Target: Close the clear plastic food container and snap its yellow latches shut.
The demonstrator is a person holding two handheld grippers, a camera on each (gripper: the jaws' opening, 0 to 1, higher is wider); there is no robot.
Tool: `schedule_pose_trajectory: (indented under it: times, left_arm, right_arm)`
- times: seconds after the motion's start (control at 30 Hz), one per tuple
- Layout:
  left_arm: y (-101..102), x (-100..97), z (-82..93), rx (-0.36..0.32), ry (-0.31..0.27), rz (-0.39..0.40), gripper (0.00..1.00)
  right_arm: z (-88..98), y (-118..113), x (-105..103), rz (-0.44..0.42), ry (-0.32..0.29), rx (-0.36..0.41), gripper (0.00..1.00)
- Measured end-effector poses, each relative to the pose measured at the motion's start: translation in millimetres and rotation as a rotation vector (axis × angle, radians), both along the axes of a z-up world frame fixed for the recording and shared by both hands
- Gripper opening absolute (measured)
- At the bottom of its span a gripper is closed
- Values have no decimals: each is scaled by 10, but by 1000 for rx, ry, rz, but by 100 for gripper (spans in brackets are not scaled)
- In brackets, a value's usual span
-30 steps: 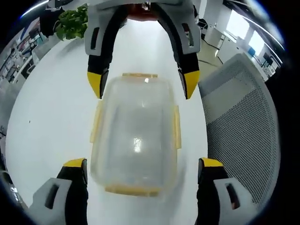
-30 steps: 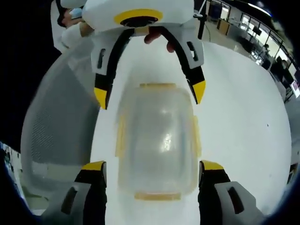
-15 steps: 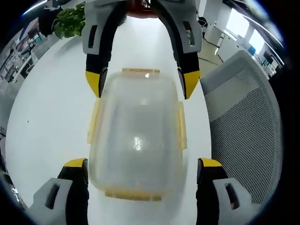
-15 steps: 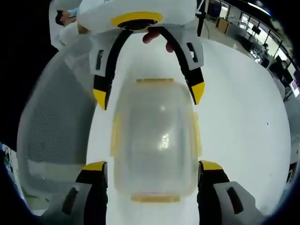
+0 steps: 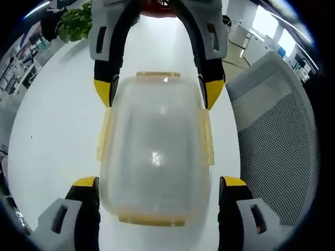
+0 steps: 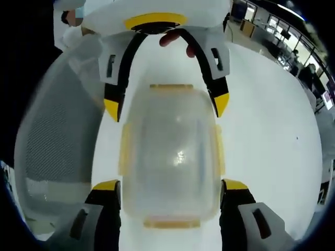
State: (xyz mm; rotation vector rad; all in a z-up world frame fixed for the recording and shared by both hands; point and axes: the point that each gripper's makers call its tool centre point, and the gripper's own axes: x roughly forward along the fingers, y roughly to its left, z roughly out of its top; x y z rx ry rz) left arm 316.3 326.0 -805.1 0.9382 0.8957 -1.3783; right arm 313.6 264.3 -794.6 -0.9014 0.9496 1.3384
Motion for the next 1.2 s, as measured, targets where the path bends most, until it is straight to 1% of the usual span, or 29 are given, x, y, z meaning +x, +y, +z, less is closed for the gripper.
schedule_pose_trajectory:
  times: [0.1,0.23,0.43,0.5,0.53,0.57,0.67,0.77,1.2]
  left_arm:
    - [-8,2,1,4,-1,1,95]
    - [-18,12,-27,19,-16,-13,94]
    - [-67,33,-22,16,-27,-10,91]
    - [-94,36,-24,16,-38,-17,90]
    - [-82,66,-40,33,-64,-45,89]
    - [-98,44,-53,26,-52,-33,89]
    - [-88,54,-46,43,-50,-33,88]
    - [-84,58,-46,52,-53,-32,88]
    - [-76,54,-48,38,-49,-55,88]
  right_arm:
    - [6,2,5,-4,-10,1,77]
    - [-1,5,13,-8,-15,4,77]
    - [-12,10,14,-14,-20,8,77]
    - [-16,8,22,-18,-18,19,77]
    - [-12,8,21,-18,-19,27,77]
    - [-12,8,22,-21,-18,25,77]
    - [-23,13,20,-20,-20,-6,77]
    - [-24,0,25,-19,-18,-8,77]
    - [-18,8,5,-42,-16,-15,77]
